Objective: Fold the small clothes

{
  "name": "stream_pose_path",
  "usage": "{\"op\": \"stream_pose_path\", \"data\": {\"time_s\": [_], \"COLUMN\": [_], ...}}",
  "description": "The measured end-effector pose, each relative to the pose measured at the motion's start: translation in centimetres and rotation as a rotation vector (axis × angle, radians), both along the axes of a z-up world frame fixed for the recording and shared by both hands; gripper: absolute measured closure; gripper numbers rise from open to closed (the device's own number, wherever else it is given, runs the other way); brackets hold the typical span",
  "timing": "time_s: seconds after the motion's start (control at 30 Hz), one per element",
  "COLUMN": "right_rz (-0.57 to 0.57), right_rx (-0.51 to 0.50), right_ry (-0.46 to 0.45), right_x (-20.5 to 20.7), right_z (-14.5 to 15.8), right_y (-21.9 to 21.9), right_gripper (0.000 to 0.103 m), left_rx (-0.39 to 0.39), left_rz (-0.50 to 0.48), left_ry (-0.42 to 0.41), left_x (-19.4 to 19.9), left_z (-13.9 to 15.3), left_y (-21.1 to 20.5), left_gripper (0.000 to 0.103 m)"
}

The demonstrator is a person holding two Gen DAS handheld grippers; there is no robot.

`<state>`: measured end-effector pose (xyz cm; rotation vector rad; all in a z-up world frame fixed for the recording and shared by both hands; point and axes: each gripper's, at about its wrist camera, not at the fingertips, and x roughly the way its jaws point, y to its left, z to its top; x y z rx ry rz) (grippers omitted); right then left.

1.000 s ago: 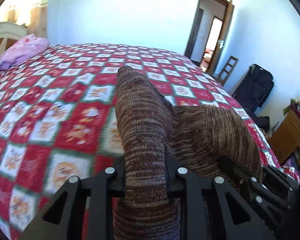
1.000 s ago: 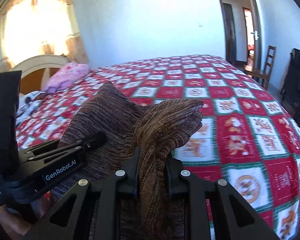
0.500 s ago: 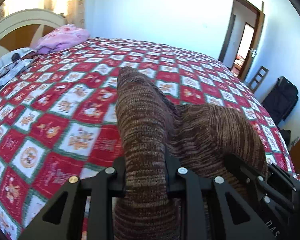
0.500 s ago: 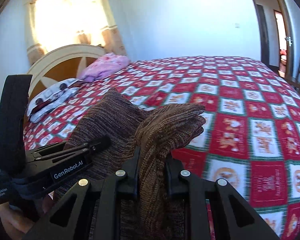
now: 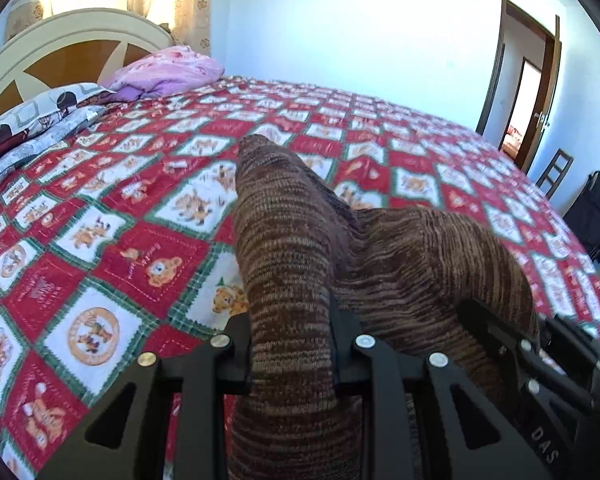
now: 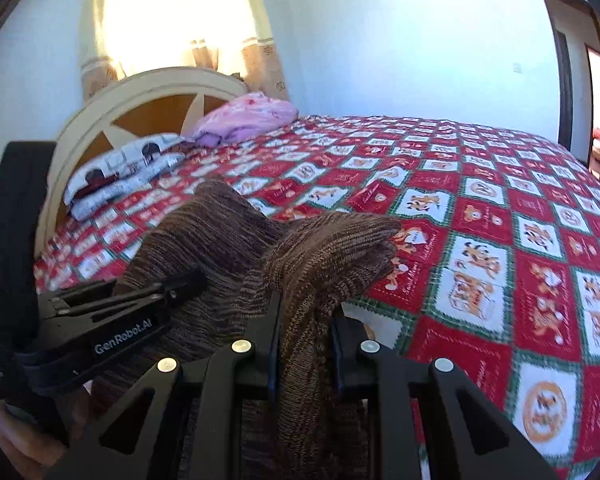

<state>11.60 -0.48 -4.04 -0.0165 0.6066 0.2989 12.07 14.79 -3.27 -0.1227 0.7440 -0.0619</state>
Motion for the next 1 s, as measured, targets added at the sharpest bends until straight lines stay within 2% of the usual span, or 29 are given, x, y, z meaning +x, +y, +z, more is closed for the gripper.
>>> {"op": "stream_pose_path", "data": {"time_s": [0.07, 0.13, 0.33, 0.37, 0.4, 0.47, 0.53, 0.57, 0.67, 0.73, 0.8, 0.83, 0.87, 0.9, 0.93, 1.0], "right_rz": [-0.006, -0.018, -0.023, -0.022, -0.026, -0.035, -0.012, -0.002, 0.019, 0.029, 0.032, 0.034, 0.032, 0.024, 0.017, 0.008], "right_rx": [-0.029, 0.012, 0.116, 0.140, 0.158, 0.216, 0.308, 0.330, 0.353, 0.347, 0.296, 0.262, 0.240, 0.215, 0.209, 0.248], "right_ry": [0.034, 0.094, 0.209, 0.225, 0.240, 0.279, 0.300, 0.302, 0.296, 0.273, 0.267, 0.266, 0.264, 0.260, 0.263, 0.285], "right_x": [1.4, 2.5, 4.1, 4.3, 4.3, 3.9, 2.4, 1.6, -0.8, -2.2, -2.9, -3.2, -3.5, -3.9, -4.3, -4.9], "right_z": [-1.5, -2.4, -3.7, -3.8, -3.9, -4.0, -4.0, -4.1, -4.6, -4.9, -4.9, -4.9, -4.8, -4.8, -4.9, -4.9], "right_y": [-0.1, -1.0, -2.7, -3.1, -3.4, -4.9, -6.5, -6.9, -7.6, -7.2, -6.4, -5.8, -5.5, -5.1, -4.9, -5.0], "right_gripper": [0.083, 0.083, 0.080, 0.074, 0.062, 0.048, 0.048, 0.045, 0.043, 0.043, 0.043, 0.043, 0.047, 0.056, 0.060, 0.078], "left_rx": [-0.012, -0.048, -0.151, -0.182, -0.215, -0.282, -0.355, -0.384, -0.426, -0.451, -0.461, -0.451, -0.434, -0.430, -0.432, -0.448], "left_rz": [0.013, 0.026, 0.031, 0.035, 0.040, 0.033, 0.020, 0.017, -0.023, -0.056, -0.079, -0.079, -0.077, -0.077, -0.076, -0.098], "left_ry": [0.036, 0.053, 0.115, 0.130, 0.148, 0.167, 0.162, 0.153, 0.129, 0.143, 0.174, 0.159, 0.135, 0.134, 0.136, 0.146], "left_x": [0.5, 0.6, 1.4, 1.5, 1.4, 0.5, -1.2, -2.2, -5.3, -6.4, -7.4, -7.9, -8.5, -8.5, -8.7, -8.8], "left_z": [-1.4, -2.4, -2.9, -3.0, -3.1, -2.9, -2.4, -2.2, -2.2, -2.6, -3.4, -3.5, -3.5, -3.5, -3.5, -3.4], "left_y": [0.4, 1.0, 2.4, 2.9, 3.5, 4.6, 5.7, 6.1, 6.1, 5.5, 4.6, 4.3, 3.9, 3.7, 3.5, 3.0], "left_gripper": [0.076, 0.074, 0.057, 0.051, 0.046, 0.046, 0.044, 0.039, 0.038, 0.038, 0.039, 0.039, 0.039, 0.039, 0.040, 0.047]}}
